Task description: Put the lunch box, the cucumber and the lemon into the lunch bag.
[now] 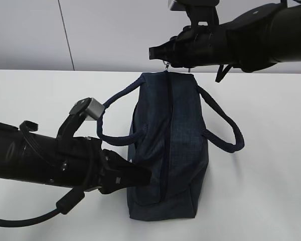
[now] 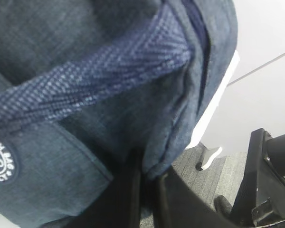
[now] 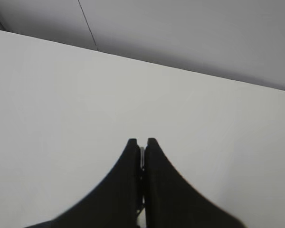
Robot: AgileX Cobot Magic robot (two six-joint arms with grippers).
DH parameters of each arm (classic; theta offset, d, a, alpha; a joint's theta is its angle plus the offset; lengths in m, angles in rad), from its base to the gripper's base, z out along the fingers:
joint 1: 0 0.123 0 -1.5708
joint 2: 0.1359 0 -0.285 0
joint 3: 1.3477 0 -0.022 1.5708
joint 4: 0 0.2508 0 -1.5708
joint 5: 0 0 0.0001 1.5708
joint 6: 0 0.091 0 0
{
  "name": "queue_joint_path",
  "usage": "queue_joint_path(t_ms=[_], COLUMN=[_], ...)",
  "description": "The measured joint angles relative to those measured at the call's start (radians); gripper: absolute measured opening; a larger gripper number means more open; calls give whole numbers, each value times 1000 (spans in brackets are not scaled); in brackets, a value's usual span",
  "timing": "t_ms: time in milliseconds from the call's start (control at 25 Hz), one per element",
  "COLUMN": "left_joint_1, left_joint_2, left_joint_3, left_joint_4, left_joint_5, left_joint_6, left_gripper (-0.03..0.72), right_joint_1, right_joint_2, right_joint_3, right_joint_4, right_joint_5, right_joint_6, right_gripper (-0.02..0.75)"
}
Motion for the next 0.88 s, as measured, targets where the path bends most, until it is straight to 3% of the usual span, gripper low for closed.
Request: queue_joint_path(t_ms=[640, 760, 880], left_joint_1=[0, 0, 0], left_joint_2=[0, 0, 0], left_joint_3=[8, 8, 8], left_joint_4=[1, 7, 11], left_joint_5=[35, 35, 43], left_joint_6=[2, 2, 2], left_gripper=[-2, 20, 87], right_joint_1=[-12, -12, -12], right_joint_2=[42, 42, 42], right_joint_3=[-27, -27, -28], right_joint_4=[0, 0, 0], right_joint_5=[62, 63, 67], right_joint_6=[-2, -2, -2], right_gripper=[0, 0, 0])
